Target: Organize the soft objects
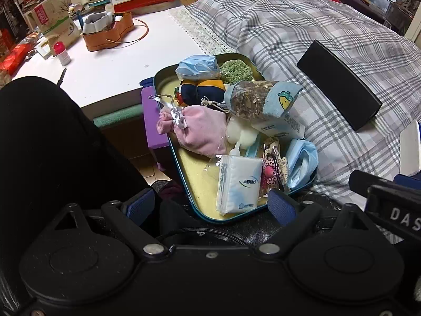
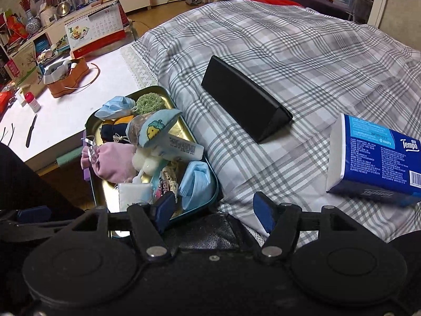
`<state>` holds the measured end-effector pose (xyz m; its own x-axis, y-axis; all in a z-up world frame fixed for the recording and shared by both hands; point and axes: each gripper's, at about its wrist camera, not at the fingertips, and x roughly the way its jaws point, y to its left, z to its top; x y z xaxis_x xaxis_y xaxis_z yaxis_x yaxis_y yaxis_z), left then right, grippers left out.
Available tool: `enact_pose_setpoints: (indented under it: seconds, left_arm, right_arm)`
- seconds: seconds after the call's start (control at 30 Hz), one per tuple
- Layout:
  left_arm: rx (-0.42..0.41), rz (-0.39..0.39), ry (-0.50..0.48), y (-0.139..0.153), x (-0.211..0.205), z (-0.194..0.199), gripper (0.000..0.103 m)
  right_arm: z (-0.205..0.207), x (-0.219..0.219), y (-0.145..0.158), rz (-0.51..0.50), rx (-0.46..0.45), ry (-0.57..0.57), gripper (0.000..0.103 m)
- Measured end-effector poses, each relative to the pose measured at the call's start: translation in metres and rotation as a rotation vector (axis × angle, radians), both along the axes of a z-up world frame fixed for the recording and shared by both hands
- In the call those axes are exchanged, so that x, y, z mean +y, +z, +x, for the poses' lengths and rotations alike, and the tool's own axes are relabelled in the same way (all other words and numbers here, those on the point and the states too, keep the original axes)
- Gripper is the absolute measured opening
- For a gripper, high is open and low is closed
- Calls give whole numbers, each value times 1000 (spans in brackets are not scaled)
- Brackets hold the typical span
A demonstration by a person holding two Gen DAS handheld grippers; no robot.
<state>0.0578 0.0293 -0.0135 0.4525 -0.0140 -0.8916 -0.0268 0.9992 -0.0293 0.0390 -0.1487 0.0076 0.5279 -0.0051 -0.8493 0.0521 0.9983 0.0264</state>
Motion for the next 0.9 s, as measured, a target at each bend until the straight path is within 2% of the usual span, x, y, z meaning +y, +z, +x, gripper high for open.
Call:
enact_pose_setpoints:
  seconds: [0.9]
  left_arm:
    - [-24,24,14,5,-2,-9,91]
  right_arm:
    - [-4,-3,0,5,-3,2,65]
